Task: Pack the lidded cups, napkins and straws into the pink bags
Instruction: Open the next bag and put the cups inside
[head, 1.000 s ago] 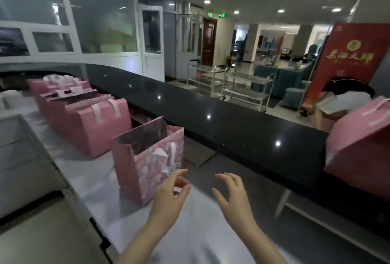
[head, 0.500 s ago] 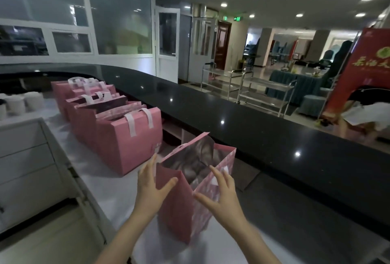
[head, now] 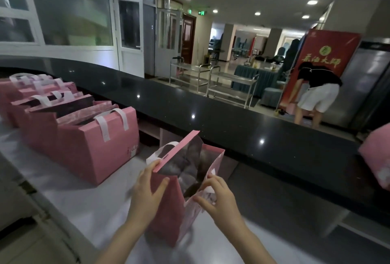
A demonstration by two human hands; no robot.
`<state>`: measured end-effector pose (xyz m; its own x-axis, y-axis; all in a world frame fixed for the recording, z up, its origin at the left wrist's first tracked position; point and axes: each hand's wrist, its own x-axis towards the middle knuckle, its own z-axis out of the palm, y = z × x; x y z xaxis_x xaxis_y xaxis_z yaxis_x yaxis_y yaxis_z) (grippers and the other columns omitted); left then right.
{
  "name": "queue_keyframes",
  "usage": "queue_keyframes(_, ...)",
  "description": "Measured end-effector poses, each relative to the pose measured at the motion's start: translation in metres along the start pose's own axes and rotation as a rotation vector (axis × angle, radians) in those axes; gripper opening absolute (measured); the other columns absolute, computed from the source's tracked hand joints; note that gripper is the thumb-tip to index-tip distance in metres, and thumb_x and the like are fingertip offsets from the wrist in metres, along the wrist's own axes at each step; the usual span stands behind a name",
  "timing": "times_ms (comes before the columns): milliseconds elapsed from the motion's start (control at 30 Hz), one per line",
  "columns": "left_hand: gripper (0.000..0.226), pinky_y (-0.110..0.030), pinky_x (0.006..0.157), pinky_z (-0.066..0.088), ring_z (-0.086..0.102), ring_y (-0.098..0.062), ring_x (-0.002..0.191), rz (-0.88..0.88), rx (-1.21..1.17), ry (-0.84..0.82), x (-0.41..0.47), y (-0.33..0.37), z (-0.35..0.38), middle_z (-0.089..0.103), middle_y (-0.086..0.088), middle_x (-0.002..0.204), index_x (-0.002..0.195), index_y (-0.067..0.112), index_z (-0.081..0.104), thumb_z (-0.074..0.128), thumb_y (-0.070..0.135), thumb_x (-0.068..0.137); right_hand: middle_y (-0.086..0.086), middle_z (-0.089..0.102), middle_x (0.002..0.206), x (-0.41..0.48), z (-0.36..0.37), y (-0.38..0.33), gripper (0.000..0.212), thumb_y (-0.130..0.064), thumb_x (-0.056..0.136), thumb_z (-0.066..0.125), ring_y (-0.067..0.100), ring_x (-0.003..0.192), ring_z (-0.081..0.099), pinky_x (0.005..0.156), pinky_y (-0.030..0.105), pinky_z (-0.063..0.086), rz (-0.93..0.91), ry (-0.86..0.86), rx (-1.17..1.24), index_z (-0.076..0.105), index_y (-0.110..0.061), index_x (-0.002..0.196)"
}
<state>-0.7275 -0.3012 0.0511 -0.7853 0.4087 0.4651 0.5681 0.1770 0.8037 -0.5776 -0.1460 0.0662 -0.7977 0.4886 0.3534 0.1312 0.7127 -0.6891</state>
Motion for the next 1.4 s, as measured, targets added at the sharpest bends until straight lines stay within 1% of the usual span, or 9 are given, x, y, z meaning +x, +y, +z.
queue_keyframes(100, 0.051, -0.015, 0.099, 0.033, 0.047, 0.000, 0.116, 0.013, -0.022, 0.009, -0.020, 0.020, 0.004, 0.054, 0.012, 0.128, 0.132, 0.031, 0.050, 0.070, 0.024, 0.086, -0.025, 0.048, 0.123, -0.027, -0.019, 0.003, 0.022, -0.041, 0.077, 0.075, -0.010, 0.121, 0.039, 0.104, 0.022, 0.038, 0.026, 0.025, -0.006, 0.059, -0.031, 0.088)
queue_keyframes(233, 0.052, -0.028, 0.103, 0.040, 0.050, -0.005, 0.119, -0.011, -0.068, -0.037, -0.066, 0.049, 0.020, 0.055, 0.012, 0.128, 0.132, 0.032, 0.048, 0.071, 0.022, 0.086, -0.032, 0.047, 0.117, -0.076, -0.061, 0.007, 0.024, -0.046, 0.075, 0.074, -0.017, 0.119, 0.039, 0.094, 0.006, 0.033, 0.025, 0.063, -0.011, 0.057, -0.035, 0.088)
queue_keyframes(400, 0.050, -0.040, 0.101, 0.047, 0.052, -0.007, 0.117, -0.032, -0.148, -0.164, -0.140, 0.100, 0.058, 0.054, 0.013, 0.127, 0.132, 0.036, 0.047, 0.067, 0.021, 0.089, -0.028, 0.053, 0.118, -0.162, -0.132, 0.020, 0.022, -0.038, 0.076, 0.076, -0.011, 0.121, 0.042, 0.095, 0.015, 0.038, 0.103, 0.105, 0.020, 0.058, -0.035, 0.088)
queue_keyframes(500, 0.050, -0.043, 0.098, 0.050, 0.053, -0.009, 0.117, 0.001, -0.201, -0.239, -0.183, 0.137, 0.088, 0.054, 0.014, 0.128, 0.131, 0.036, 0.048, 0.067, 0.019, 0.088, -0.035, 0.048, 0.126, -0.221, -0.176, 0.031, 0.023, -0.038, 0.077, 0.075, -0.017, 0.125, 0.035, 0.096, 0.008, 0.033, 0.150, 0.141, -0.008, 0.058, -0.038, 0.091)
queue_keyframes(667, 0.051, -0.036, 0.094, 0.051, 0.054, 0.000, 0.113, 0.062, -0.324, -0.377, -0.247, 0.201, 0.149, 0.050, 0.030, 0.124, 0.127, 0.041, 0.050, 0.069, 0.014, 0.087, -0.039, 0.048, 0.124, -0.311, -0.250, 0.051, 0.025, -0.038, 0.078, 0.075, -0.017, 0.120, 0.039, 0.093, 0.011, 0.037, 0.285, 0.254, -0.065, 0.056, -0.040, 0.093)
queue_keyframes(800, 0.054, -0.027, 0.089, 0.051, 0.056, 0.000, 0.110, 0.130, -0.408, -0.502, -0.283, 0.249, 0.201, 0.055, 0.027, 0.120, 0.123, 0.042, 0.053, 0.070, 0.007, 0.085, -0.040, 0.051, 0.118, -0.370, -0.309, 0.066, 0.028, -0.032, 0.080, 0.074, -0.016, 0.114, 0.045, 0.084, 0.004, 0.037, 0.371, 0.345, -0.122, 0.055, -0.045, 0.095)
queue_keyframes(900, 0.052, -0.032, 0.090, 0.051, 0.056, -0.003, 0.110, 0.191, -0.435, -0.598, -0.305, 0.281, 0.240, 0.056, 0.023, 0.119, 0.122, 0.038, 0.054, 0.069, 0.005, 0.085, -0.031, 0.056, 0.110, -0.404, -0.348, 0.081, 0.030, -0.030, 0.081, 0.072, -0.013, 0.108, 0.046, 0.083, 0.005, 0.036, 0.450, 0.382, -0.189, 0.053, -0.047, 0.097)
queue_keyframes(1167, 0.045, -0.029, 0.090, 0.050, 0.053, 0.001, 0.109, 0.393, -0.458, -0.761, -0.333, 0.347, 0.335, 0.050, 0.013, 0.118, 0.119, 0.030, 0.050, 0.073, 0.014, 0.084, -0.039, 0.049, 0.113, -0.449, -0.445, 0.121, 0.029, -0.027, 0.084, 0.070, -0.029, 0.099, 0.040, 0.074, 0.000, 0.036, 0.633, 0.410, -0.242, 0.051, -0.048, 0.091)
queue_keyframes(1400, 0.055, -0.021, 0.057, 0.054, 0.057, -0.003, 0.106, 0.429, -0.513, -0.753, -0.338, 0.357, 0.386, 0.045, 0.015, 0.128, 0.124, 0.042, 0.043, 0.074, 0.039, 0.079, -0.040, 0.044, 0.131, -0.457, -0.497, 0.157, 0.027, -0.030, 0.085, 0.070, -0.006, 0.114, 0.048, 0.086, 0.016, 0.037, 0.706, 0.324, -0.236, 0.053, -0.047, 0.098)
